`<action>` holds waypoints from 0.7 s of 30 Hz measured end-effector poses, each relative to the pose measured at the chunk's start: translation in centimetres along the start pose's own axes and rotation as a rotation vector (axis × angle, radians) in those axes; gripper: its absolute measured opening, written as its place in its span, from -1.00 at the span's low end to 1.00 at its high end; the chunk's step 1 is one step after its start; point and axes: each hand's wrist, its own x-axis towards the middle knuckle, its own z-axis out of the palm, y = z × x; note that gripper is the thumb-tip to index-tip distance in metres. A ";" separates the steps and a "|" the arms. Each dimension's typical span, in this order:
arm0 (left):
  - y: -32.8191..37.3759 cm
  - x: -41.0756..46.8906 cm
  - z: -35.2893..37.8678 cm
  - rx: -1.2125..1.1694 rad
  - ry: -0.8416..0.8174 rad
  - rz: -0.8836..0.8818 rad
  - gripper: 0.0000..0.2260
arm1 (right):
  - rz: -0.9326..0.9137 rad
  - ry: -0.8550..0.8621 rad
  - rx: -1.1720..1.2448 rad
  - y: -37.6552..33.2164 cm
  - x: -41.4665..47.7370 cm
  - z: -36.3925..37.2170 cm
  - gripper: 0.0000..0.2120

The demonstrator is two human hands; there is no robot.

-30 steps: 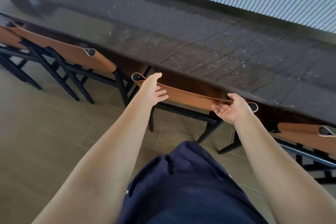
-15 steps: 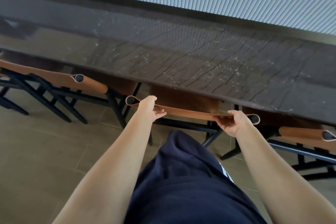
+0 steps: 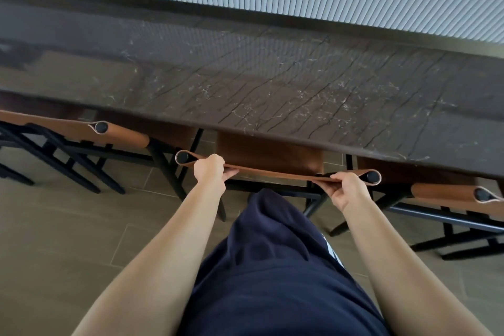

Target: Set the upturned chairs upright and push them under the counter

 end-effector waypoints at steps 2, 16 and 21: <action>-0.2 -0.1 0.1 0.018 -0.011 -0.001 -0.76 | -0.005 0.006 0.016 -0.1 -0.1 -0.5 -0.82; 0.2 0.7 3.2 0.011 -0.127 -0.034 -0.79 | -0.020 0.028 0.075 -1.5 -0.1 -1.9 -0.86; 0.1 1.1 3.9 0.066 -0.130 -0.022 -0.86 | -0.026 0.043 0.089 -1.9 0.1 -1.9 -0.78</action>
